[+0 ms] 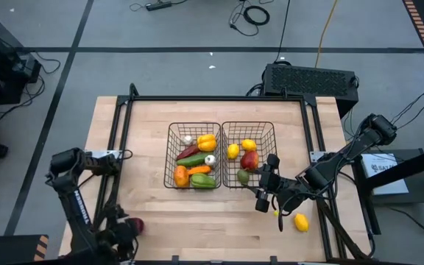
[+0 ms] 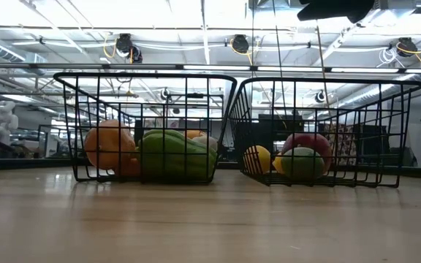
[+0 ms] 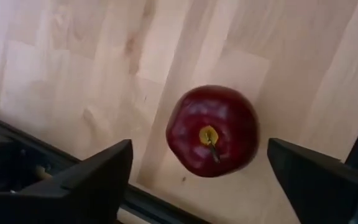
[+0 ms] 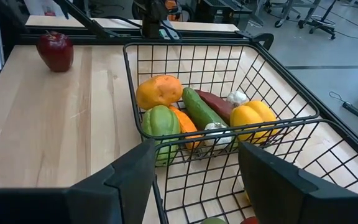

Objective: Sort produce into baskets
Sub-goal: Put the red apple into the right black wire basket

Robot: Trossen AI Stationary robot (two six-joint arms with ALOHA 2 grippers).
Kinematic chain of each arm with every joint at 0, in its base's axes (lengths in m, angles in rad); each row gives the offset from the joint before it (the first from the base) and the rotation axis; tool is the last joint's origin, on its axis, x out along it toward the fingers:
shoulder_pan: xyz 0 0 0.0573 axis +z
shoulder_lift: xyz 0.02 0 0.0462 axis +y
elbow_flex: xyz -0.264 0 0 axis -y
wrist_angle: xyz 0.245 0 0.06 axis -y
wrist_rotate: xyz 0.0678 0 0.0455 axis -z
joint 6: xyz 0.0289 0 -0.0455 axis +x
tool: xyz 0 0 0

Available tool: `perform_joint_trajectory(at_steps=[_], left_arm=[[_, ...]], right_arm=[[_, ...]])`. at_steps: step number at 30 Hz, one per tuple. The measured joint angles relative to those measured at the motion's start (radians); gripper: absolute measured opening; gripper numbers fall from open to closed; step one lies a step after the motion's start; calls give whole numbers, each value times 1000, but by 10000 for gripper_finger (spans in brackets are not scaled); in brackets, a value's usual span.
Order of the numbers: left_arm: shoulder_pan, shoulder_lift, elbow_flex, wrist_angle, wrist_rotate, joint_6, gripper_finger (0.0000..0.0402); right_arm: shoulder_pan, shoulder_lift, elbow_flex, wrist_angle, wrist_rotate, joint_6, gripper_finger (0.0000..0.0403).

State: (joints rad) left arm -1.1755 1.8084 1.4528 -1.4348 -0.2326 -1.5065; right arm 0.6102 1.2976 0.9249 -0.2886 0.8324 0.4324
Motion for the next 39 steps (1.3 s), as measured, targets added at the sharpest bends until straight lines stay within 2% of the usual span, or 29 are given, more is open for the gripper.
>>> perform_joint_trajectory(at_steps=[3, 6, 18, 23, 32, 39], left_arm=[[37, -1, 0, 36, 49, 66, 396], [69, -1, 0, 65, 75, 114, 398], [99, -5, -20, 52, 82, 195, 398], [99, -48, -86, 97, 84, 188, 398], [70, -177, -259, 314, 85, 83, 398], [60, -192, -300, 361, 85, 52, 398]], right_arm=[[0, 0, 0, 0, 0, 0, 222], [0, 2, 0, 0, -1, 0, 222], [0, 40, 1, 0, -56, -7, 222], [4, 41, 1, 0, -56, -7, 221], [14, 41, 1, 0, -54, -11, 221], [14, 41, 1, -1, -53, -11, 221]])
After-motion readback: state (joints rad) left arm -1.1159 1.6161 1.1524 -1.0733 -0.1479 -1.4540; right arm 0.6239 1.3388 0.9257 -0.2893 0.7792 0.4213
